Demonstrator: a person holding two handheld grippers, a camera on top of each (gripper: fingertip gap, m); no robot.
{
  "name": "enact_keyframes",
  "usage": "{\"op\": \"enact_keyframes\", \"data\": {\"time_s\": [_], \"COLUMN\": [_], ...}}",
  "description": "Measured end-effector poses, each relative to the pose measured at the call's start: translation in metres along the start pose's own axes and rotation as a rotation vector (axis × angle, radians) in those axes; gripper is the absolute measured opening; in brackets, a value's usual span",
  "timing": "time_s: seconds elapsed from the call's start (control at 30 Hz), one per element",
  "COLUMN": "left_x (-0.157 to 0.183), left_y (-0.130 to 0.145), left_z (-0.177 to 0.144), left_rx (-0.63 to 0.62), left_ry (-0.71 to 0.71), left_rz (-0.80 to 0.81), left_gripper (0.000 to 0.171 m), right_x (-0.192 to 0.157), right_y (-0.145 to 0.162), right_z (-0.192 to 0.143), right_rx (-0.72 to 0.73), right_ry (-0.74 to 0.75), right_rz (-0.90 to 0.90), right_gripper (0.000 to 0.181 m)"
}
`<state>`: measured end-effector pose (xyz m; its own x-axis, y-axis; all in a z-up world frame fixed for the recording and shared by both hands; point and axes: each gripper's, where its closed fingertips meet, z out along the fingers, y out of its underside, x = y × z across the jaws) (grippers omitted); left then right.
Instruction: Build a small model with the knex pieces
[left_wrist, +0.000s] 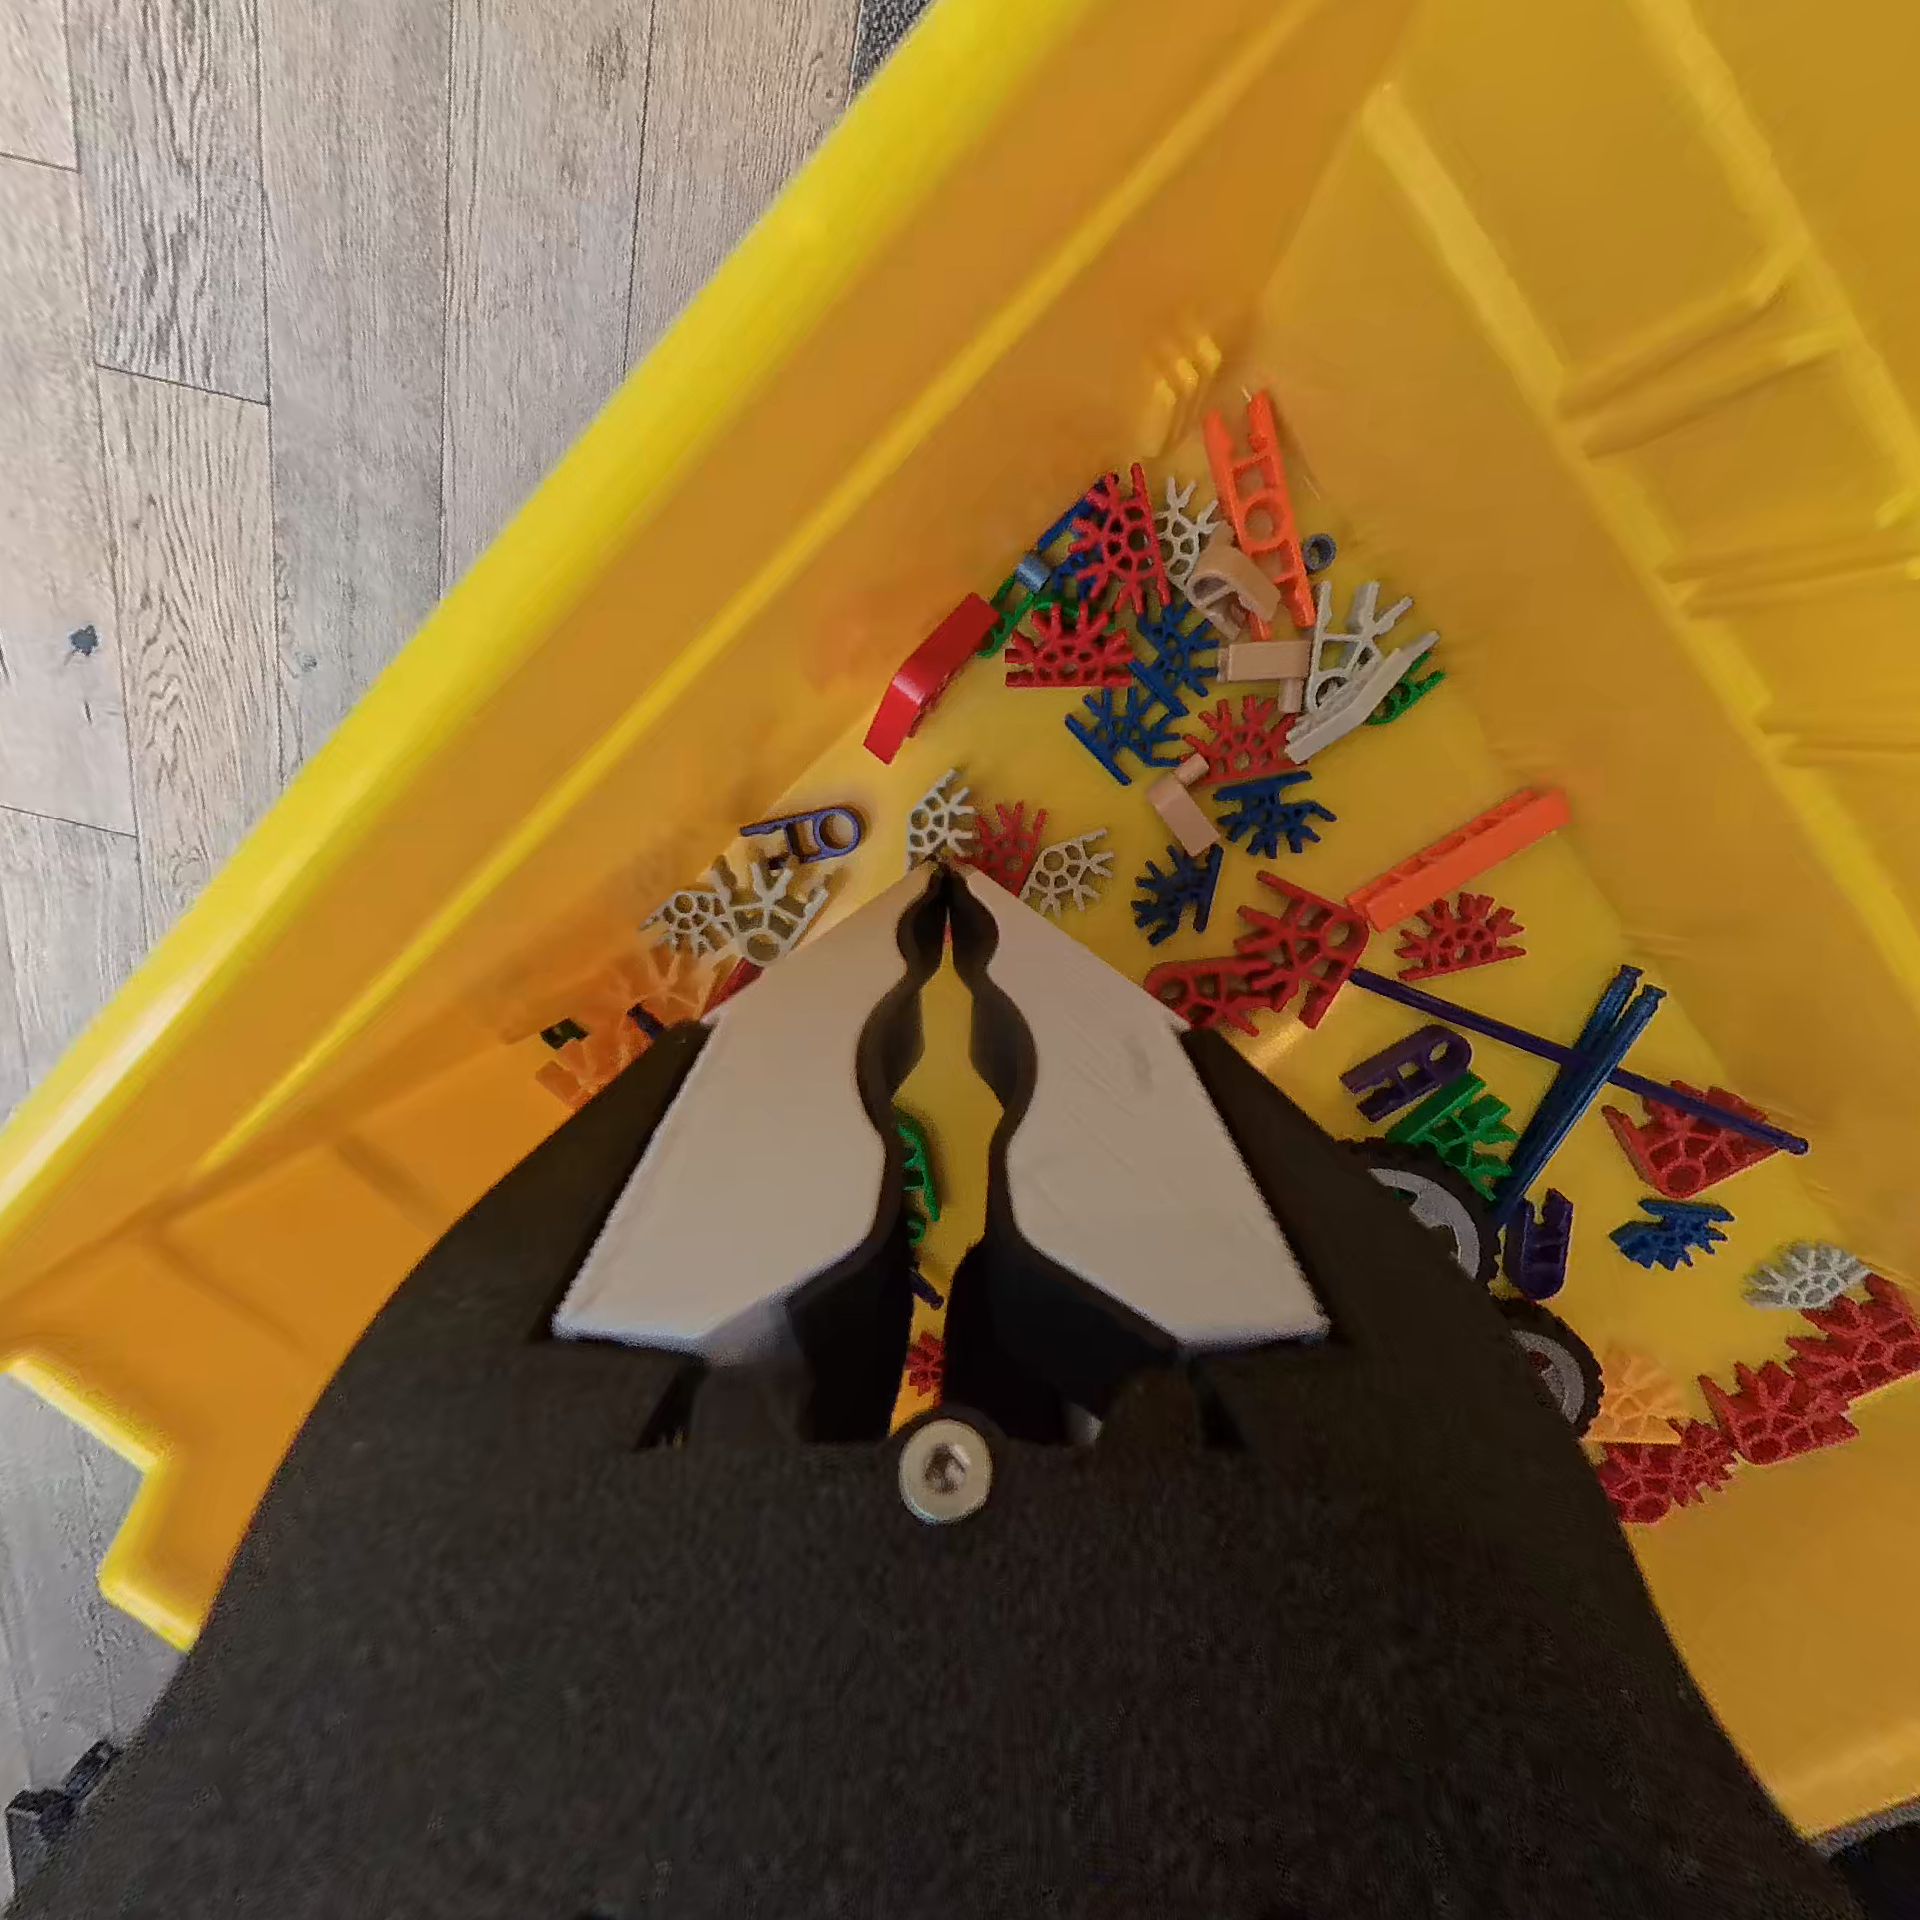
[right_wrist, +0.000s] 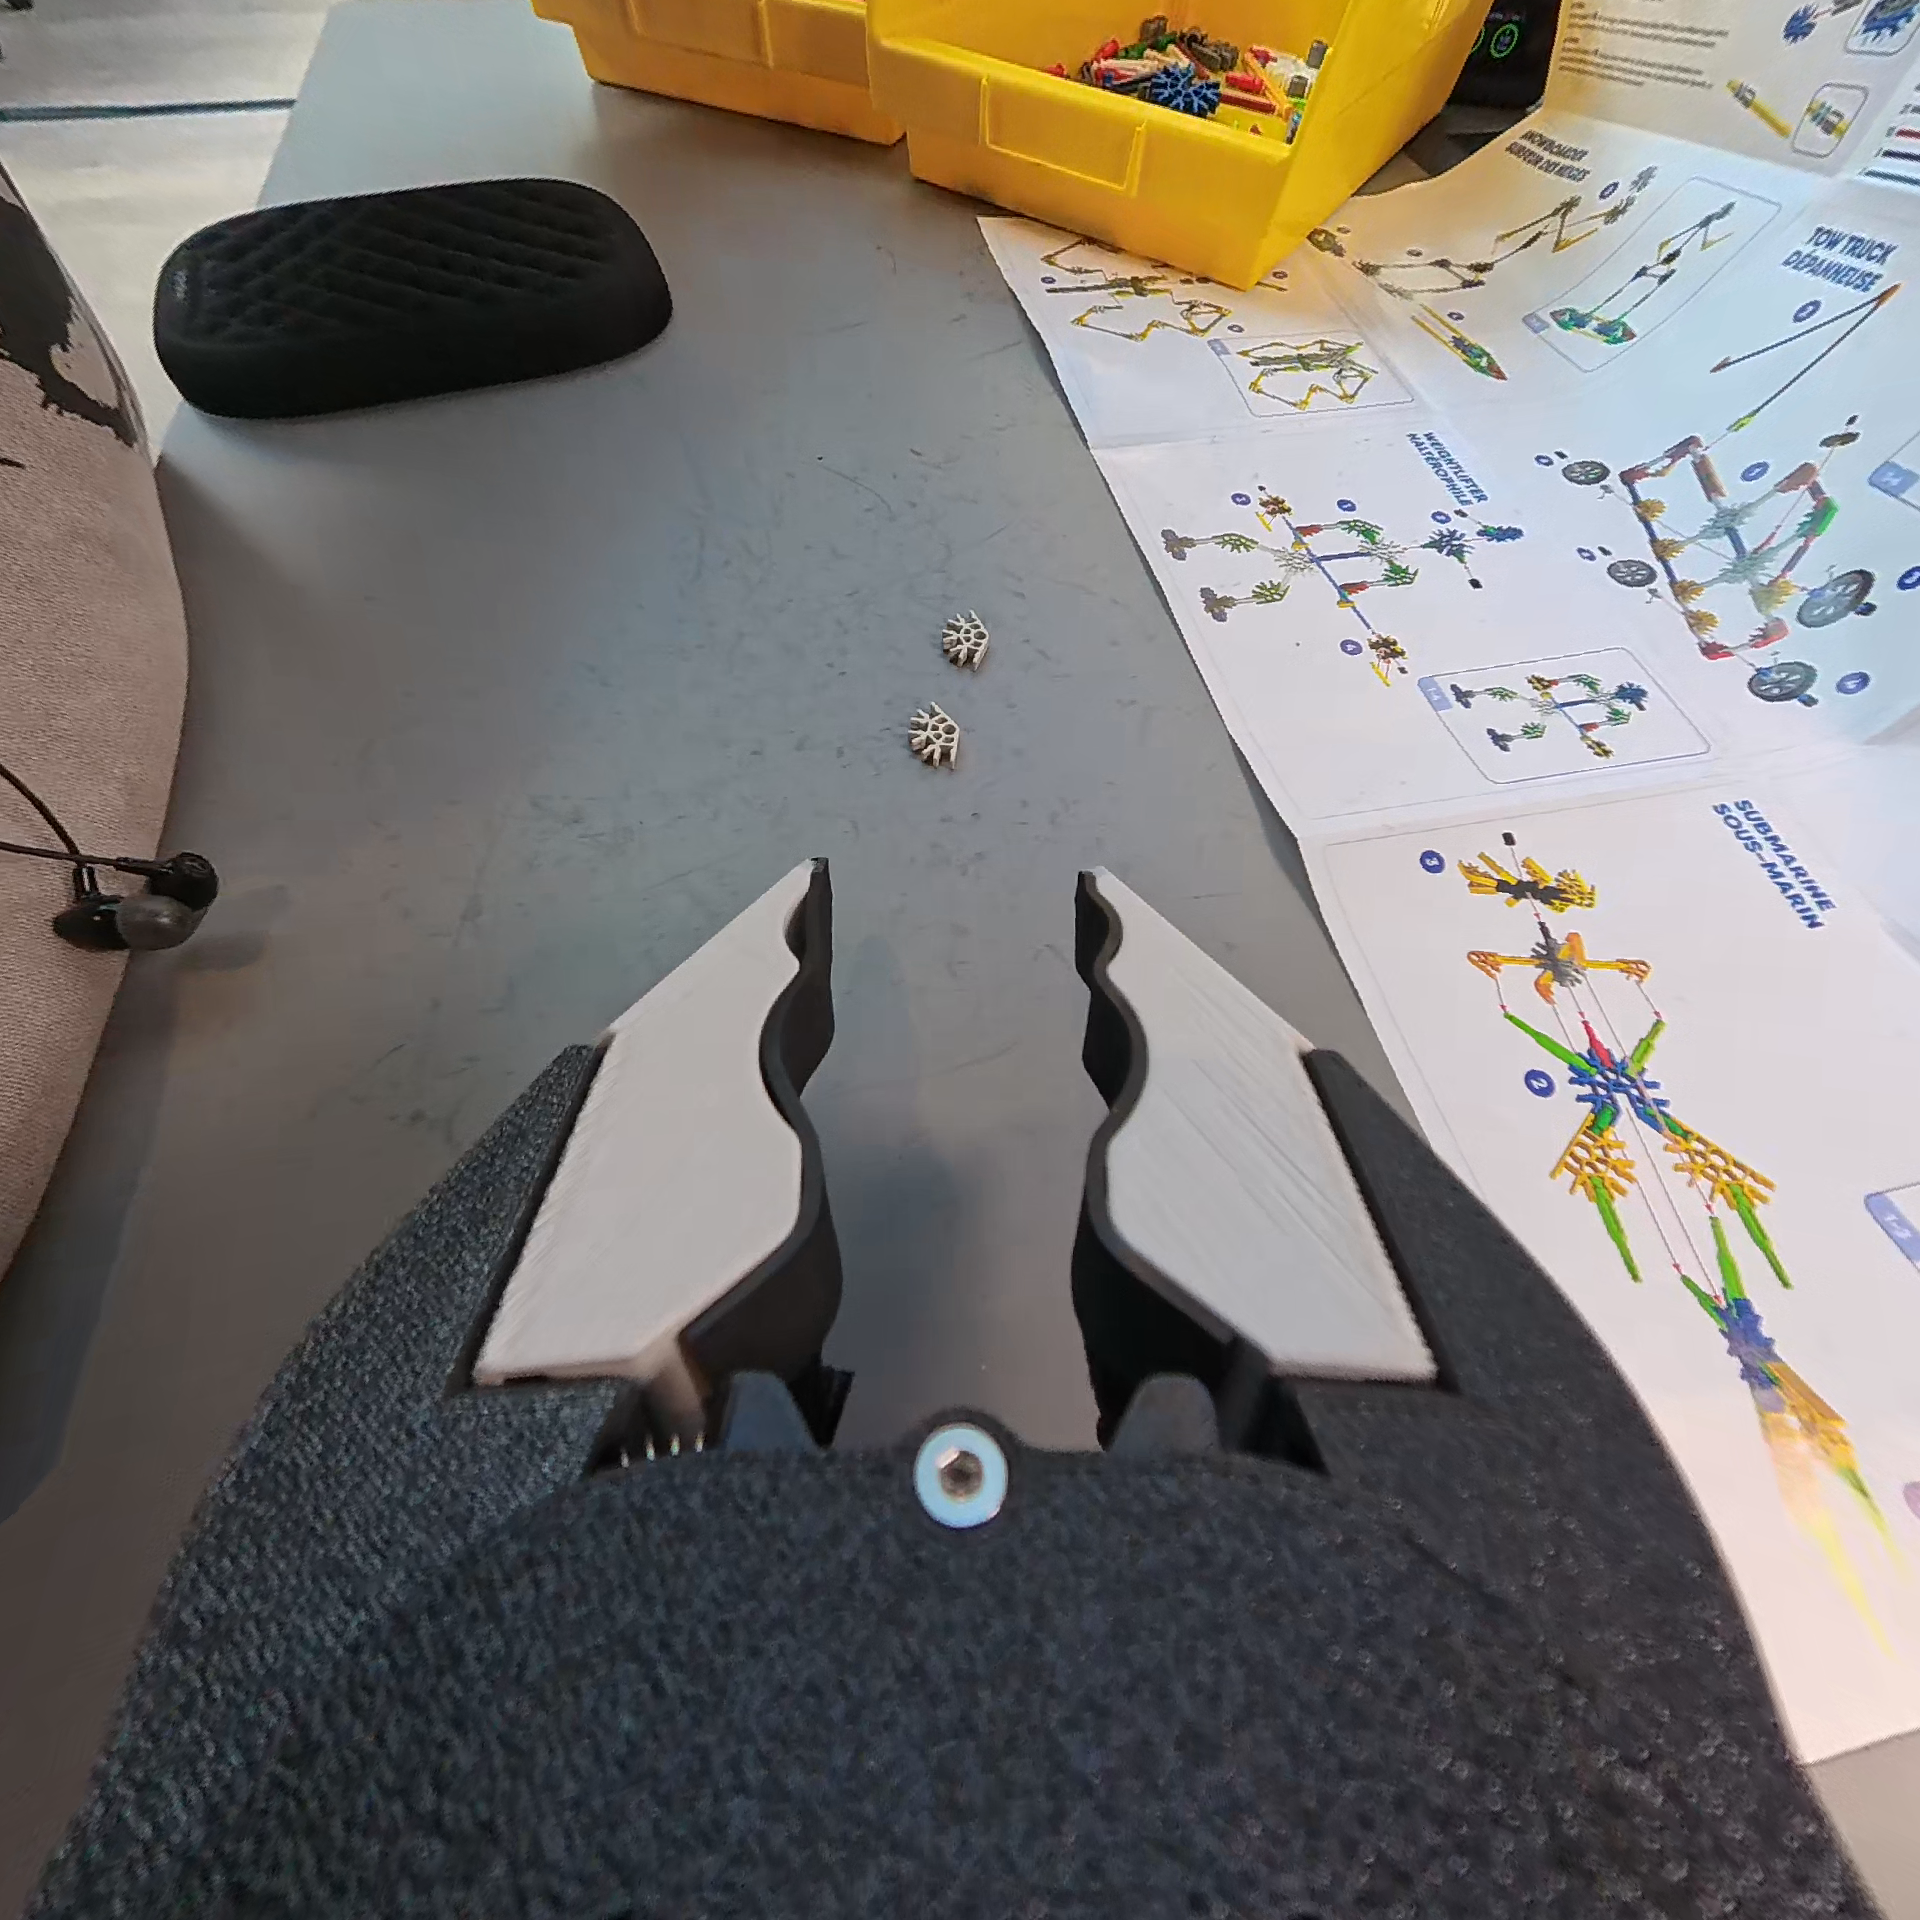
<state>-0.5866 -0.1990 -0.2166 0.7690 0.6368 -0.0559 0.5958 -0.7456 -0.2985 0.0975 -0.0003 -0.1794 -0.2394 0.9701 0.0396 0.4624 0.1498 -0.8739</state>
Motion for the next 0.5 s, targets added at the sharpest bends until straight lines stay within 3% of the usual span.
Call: {"op": "enact_keyframes", "data": {"time_s": [0.27,0.5], "left_x": [0.009,-0.009], "left_y": [-0.006,-0.004], "left_z": [-0.031,-0.009], "left_rx": [0.061,0.057], "left_ry": [0.002,-0.04], "left_rz": [0.052,-0.005], "left_gripper": [0.0,0.015], "right_x": [-0.003,-0.001], "right_y": [0.002,0.002], "right_z": [0.0,0.0], "right_rx": [-0.011,-0.01], "right_ry": [0.001,0.012], "right_rz": [-0.024,-0.024], "right_gripper": [0.046,0.045]}}
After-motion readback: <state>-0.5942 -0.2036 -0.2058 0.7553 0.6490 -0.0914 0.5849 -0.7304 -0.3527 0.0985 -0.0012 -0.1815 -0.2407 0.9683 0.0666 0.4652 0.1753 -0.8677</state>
